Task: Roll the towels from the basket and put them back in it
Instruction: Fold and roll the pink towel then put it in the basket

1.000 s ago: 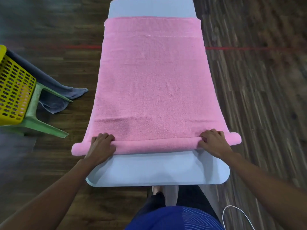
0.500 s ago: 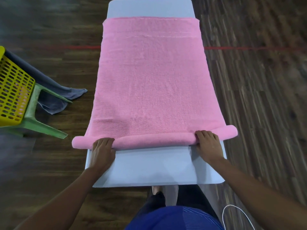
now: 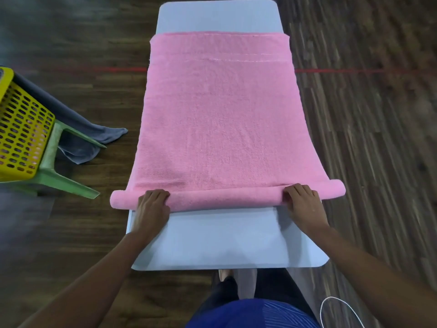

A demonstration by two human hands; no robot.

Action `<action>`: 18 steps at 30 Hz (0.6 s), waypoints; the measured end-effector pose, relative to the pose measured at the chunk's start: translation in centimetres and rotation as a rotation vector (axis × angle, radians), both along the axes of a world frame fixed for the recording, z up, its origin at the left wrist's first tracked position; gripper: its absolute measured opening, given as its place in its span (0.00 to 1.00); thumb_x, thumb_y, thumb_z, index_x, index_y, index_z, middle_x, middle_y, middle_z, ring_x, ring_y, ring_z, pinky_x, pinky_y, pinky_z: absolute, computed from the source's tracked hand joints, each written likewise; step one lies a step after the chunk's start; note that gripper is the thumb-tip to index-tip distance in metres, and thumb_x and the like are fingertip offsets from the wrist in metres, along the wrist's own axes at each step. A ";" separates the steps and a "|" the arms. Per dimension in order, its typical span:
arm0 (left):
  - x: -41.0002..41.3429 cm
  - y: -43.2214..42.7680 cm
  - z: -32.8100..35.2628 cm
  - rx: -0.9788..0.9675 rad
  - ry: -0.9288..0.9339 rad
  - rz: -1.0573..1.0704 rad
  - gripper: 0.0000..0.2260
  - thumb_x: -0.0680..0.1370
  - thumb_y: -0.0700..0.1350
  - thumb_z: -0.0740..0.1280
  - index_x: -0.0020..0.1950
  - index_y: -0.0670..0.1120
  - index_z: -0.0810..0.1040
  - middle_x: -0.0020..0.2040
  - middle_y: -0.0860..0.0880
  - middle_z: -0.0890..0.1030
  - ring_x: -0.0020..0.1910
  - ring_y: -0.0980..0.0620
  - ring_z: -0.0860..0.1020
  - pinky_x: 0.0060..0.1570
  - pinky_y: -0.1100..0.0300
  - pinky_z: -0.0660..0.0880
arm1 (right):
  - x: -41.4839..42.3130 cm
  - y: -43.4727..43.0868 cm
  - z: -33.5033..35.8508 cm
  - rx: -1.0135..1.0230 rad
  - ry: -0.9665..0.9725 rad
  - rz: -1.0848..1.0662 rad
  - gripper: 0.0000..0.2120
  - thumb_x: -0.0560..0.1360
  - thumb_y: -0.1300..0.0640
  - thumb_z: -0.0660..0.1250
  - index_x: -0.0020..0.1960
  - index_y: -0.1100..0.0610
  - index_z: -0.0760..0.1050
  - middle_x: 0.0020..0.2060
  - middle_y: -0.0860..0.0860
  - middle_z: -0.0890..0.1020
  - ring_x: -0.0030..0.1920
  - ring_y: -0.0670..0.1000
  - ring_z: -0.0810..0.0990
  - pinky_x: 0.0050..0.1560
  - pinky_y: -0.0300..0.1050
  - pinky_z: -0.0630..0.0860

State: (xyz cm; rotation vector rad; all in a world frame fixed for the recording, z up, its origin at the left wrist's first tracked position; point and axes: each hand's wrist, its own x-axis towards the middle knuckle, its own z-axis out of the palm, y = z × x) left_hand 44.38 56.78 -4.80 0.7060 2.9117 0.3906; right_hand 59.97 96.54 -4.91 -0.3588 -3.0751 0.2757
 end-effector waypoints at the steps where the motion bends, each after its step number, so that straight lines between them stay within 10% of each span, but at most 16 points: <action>1: 0.2 -0.1 -0.1 -0.015 -0.023 -0.033 0.17 0.68 0.37 0.67 0.56 0.38 0.79 0.53 0.42 0.81 0.52 0.40 0.77 0.54 0.42 0.73 | 0.3 0.0 0.0 -0.009 -0.038 0.007 0.15 0.68 0.64 0.68 0.55 0.58 0.76 0.51 0.54 0.79 0.52 0.58 0.77 0.53 0.51 0.71; 4: 0.7 -0.7 -0.5 -0.085 -0.086 -0.071 0.25 0.65 0.34 0.72 0.62 0.38 0.76 0.58 0.40 0.79 0.57 0.39 0.76 0.60 0.41 0.73 | 0.7 0.2 -0.5 0.015 -0.163 0.013 0.28 0.66 0.61 0.74 0.64 0.60 0.72 0.61 0.56 0.77 0.62 0.59 0.75 0.67 0.57 0.68; 9: -0.6 -0.3 -0.2 -0.089 -0.051 -0.043 0.13 0.70 0.40 0.66 0.53 0.40 0.79 0.50 0.42 0.79 0.47 0.41 0.76 0.49 0.45 0.73 | -1.8 0.5 0.4 0.075 -0.165 -0.045 0.12 0.71 0.56 0.67 0.54 0.55 0.77 0.48 0.51 0.83 0.52 0.57 0.78 0.60 0.50 0.61; 14: -1.3 -0.9 0.9 -0.170 -0.220 -0.091 0.23 0.70 0.55 0.50 0.49 0.46 0.79 0.45 0.46 0.81 0.45 0.43 0.77 0.52 0.48 0.67 | -2.7 1.4 2.2 0.096 -0.480 0.010 0.13 0.78 0.49 0.57 0.56 0.49 0.77 0.50 0.50 0.81 0.56 0.52 0.75 0.64 0.53 0.57; 18: -1.1 -1.2 0.0 -0.110 -0.044 -0.007 0.11 0.74 0.47 0.65 0.54 0.44 0.77 0.53 0.44 0.78 0.53 0.42 0.74 0.57 0.43 0.66 | -1.4 1.4 0.9 0.068 -0.237 -0.028 0.11 0.75 0.52 0.64 0.54 0.55 0.76 0.50 0.53 0.78 0.50 0.58 0.74 0.53 0.55 0.65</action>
